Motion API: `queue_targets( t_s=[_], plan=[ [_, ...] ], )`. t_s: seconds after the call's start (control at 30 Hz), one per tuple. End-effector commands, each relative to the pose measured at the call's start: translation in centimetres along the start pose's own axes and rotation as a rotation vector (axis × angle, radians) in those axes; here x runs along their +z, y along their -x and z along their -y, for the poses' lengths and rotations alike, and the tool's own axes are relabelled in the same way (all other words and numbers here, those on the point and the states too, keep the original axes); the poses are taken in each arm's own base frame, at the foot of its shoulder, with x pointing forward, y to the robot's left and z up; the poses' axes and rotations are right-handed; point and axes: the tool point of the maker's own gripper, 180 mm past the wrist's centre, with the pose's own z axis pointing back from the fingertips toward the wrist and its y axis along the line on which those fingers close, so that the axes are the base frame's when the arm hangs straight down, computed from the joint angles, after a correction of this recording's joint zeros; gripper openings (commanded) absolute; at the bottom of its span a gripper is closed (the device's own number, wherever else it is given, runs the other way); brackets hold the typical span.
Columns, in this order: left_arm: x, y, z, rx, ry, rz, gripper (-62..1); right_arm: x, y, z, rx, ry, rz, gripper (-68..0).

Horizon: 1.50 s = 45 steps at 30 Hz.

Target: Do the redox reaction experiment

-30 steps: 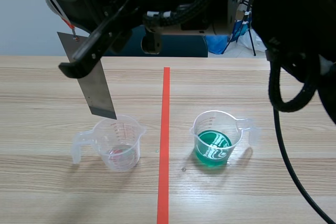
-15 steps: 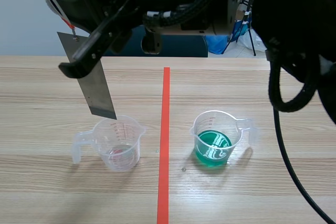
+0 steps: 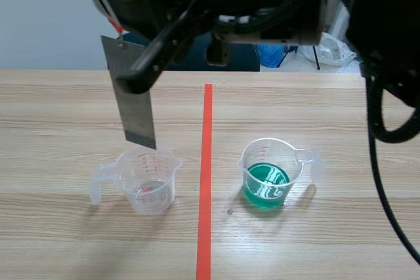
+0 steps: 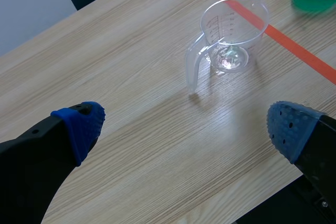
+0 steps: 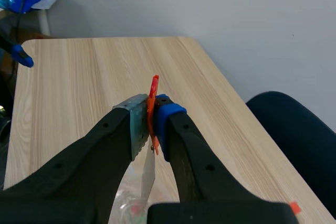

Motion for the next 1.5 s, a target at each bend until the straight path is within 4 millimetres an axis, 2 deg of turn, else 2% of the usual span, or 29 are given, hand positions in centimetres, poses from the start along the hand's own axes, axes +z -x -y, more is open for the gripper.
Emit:
queue_targets(
  t_s=[0.0, 0.6, 0.97, 1.17, 1.47],
  plan=[
    [-0.1, -0.6, 0.2, 0.010, 0.002, 0.025, 1.4, 0.6, -0.9, 0.2, 0.013, 0.013, 0.030, -66.9],
    [-0.1, -0.6, 0.2, 0.011, 0.001, 0.025, 1.4, 7.5, 2.0, 3.3, 0.050, 0.160, -0.059, -66.9],
    [-0.1, -0.6, 0.2, 0.011, 0.001, 0.025, 1.4, 11.5, 2.7, 5.0, 0.093, 0.233, -0.089, -66.9],
    [-0.1, -0.6, 0.2, 0.011, 0.001, 0.025, 1.4, 12.6, 2.9, 5.0, 0.082, 0.226, -0.109, -66.9],
    [-0.1, -0.9, 0.2, 0.011, 0.001, 0.040, 1.4, 13.0, 3.0, 5.2, 0.095, 0.211, -0.116, -66.9]
  ],
)
